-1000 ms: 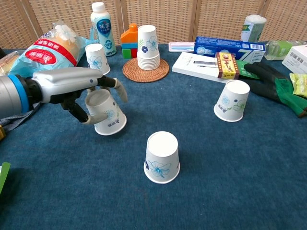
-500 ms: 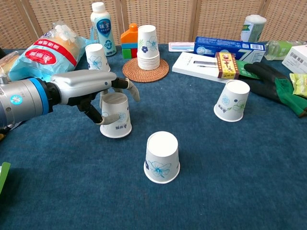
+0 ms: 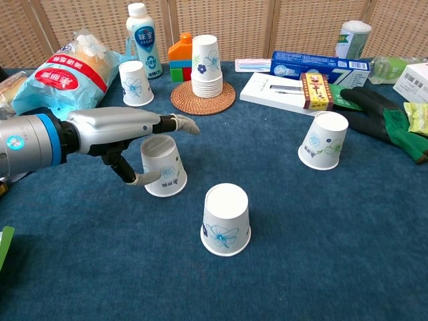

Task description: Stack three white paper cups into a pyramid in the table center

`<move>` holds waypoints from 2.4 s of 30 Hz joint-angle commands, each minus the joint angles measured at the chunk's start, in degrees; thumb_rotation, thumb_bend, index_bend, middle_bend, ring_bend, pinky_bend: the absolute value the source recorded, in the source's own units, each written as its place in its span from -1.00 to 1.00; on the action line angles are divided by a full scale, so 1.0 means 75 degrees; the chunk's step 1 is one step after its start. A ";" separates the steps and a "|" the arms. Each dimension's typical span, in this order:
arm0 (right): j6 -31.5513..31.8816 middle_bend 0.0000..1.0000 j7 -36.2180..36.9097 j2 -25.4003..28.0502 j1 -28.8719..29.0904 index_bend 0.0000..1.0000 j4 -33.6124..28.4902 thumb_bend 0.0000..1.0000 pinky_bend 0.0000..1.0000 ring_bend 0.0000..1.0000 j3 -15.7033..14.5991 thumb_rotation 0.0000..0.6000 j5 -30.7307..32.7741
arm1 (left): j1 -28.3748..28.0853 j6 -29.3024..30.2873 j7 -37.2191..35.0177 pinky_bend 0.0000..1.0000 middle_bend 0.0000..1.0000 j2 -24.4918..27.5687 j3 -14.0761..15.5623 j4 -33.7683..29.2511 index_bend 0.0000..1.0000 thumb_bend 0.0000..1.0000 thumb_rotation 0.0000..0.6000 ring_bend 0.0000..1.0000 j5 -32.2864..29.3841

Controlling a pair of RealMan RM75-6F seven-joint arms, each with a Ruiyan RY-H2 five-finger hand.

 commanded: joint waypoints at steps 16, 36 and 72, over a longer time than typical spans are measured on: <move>-0.0672 -1.00 0.0634 0.0284 0.0550 -1.00 -0.0118 -0.29 -0.97 -1.00 0.0099 1.00 -0.0311 | 0.0619 0.1137 -0.0839 -1.00 -1.00 0.1562 0.0251 -0.1267 -1.00 -0.05 1.00 -1.00 0.0937; -0.2491 -1.00 0.1612 0.0653 0.2001 -1.00 -0.0353 -0.27 -0.86 -1.00 0.0069 1.00 -0.0921 | 0.1845 0.2699 -0.1600 -1.00 -1.00 0.3095 0.0753 -0.2020 -1.00 -0.05 1.00 -1.00 0.1911; -0.3586 -1.00 0.2354 0.0354 0.3736 -0.98 -0.0521 -0.26 -0.86 -1.00 -0.0594 1.00 -0.2646 | 0.3003 0.3690 -0.2622 -0.78 -1.00 0.4068 0.0815 -0.2342 -1.00 -0.05 1.00 -1.00 0.2304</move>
